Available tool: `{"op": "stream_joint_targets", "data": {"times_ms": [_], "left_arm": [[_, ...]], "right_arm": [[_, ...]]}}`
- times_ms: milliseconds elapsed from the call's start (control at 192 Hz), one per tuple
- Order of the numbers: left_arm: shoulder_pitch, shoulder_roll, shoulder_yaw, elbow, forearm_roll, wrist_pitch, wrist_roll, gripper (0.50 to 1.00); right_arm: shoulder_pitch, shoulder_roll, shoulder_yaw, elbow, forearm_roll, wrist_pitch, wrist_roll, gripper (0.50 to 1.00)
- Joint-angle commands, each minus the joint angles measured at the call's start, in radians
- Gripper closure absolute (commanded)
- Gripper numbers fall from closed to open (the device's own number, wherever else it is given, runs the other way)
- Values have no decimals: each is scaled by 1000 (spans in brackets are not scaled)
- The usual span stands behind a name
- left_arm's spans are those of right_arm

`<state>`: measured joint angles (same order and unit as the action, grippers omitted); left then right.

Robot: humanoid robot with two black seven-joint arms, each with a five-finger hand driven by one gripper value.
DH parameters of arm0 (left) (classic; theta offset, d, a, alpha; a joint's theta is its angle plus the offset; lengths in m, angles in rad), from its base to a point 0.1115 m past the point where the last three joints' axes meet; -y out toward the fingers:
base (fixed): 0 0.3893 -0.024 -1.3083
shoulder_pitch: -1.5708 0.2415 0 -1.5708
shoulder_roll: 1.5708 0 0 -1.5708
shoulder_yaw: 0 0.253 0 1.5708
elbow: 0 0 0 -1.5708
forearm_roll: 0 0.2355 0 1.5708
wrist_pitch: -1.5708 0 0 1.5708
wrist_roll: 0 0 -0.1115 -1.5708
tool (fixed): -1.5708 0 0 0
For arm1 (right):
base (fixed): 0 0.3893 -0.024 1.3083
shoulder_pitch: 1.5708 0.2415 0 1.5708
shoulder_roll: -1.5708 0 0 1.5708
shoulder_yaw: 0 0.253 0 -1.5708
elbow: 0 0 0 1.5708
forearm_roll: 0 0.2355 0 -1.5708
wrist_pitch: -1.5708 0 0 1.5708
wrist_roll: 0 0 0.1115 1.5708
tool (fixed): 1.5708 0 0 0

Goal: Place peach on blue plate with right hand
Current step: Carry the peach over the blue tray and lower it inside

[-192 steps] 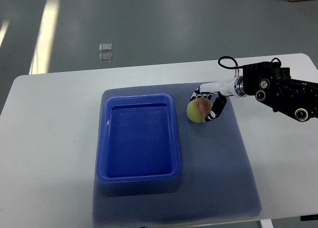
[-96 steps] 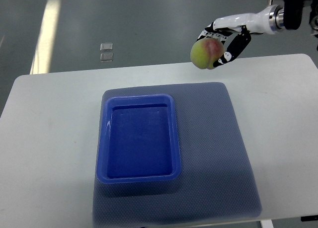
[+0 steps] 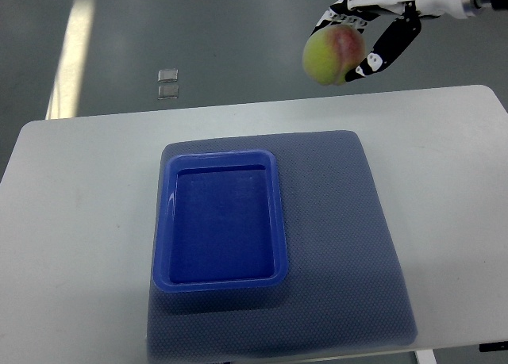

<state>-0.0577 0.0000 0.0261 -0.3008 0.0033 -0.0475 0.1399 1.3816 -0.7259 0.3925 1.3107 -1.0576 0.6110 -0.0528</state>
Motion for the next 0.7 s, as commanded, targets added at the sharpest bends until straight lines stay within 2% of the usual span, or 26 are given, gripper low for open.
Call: {"op": "stream_joint_targets", "data": {"times_ms": [0, 10, 16, 88, 146, 151, 161, 203, 255, 260, 317, 369, 374, 426, 478, 483, 494, 577, 613, 696], "left_arm": [[-2, 0, 0, -1, 0, 0, 0, 500], [-2, 0, 0, -1, 0, 0, 0, 500], [-4, 0, -2, -1, 3, 0, 0, 500], [-10, 0, -2, -3, 3, 0, 0, 500], [-10, 0, -2, -3, 3, 0, 0, 500], [-10, 0, -2, -3, 3, 0, 0, 500], [-10, 0, -2, -3, 3, 0, 0, 500], [-10, 0, -2, -3, 3, 0, 0, 500], [-10, 0, -2, -3, 3, 0, 0, 500], [-11, 0, -2, -3, 3, 0, 0, 500], [-11, 0, -2, -3, 3, 0, 0, 500], [-11, 0, -2, -3, 3, 0, 0, 500], [-11, 0, -2, -1, 1, 0, 0, 500], [-11, 0, -2, -1, 1, 0, 0, 500], [-11, 0, -2, -1, 1, 0, 0, 500], [-11, 0, -2, -1, 1, 0, 0, 500], [-11, 0, -2, -1, 1, 0, 0, 500], [-10, 0, -2, -1, 1, 0, 0, 500], [-11, 0, -2, -1, 1, 0, 0, 500], [-10, 0, -2, -1, 1, 0, 0, 500]], "right_arm": [[-4, 56, -9, -10, -1, 0, -1, 895], [-4, 56, -9, -10, -1, 0, -1, 895], [-7, 116, -21, -28, -2, 0, -2, 895], [-9, 197, -69, -74, -4, -5, -2, 895], [-9, 197, -69, -74, -4, -5, -2, 895], [-13, 256, -98, -118, -8, -32, -2, 895], [-13, 272, -104, -131, -10, -37, -2, 895], [-19, 325, -121, -174, -16, -51, -2, 895], [-19, 326, -121, -174, -16, -51, -2, 895], [-36, 388, -132, -224, -19, -60, -2, 895], [-55, 454, -133, -271, -27, -69, -2, 895], [-55, 454, -133, -271, -27, -69, -2, 895], [-71, 521, -133, -321, -44, -80, -2, 895], [-90, 574, -135, -358, -65, -85, -2, 895], [-90, 574, -135, -358, -65, -85, -2, 895], [-110, 621, -136, -387, -90, -89, -2, 895], [-116, 632, -136, -392, -94, -91, -2, 895], [-150, 678, -147, -421, -121, -105, -1, 889], [-165, 698, -149, -435, -128, -111, -1, 861], [-188, 720, -149, -449, -148, -114, -1, 834]]}}
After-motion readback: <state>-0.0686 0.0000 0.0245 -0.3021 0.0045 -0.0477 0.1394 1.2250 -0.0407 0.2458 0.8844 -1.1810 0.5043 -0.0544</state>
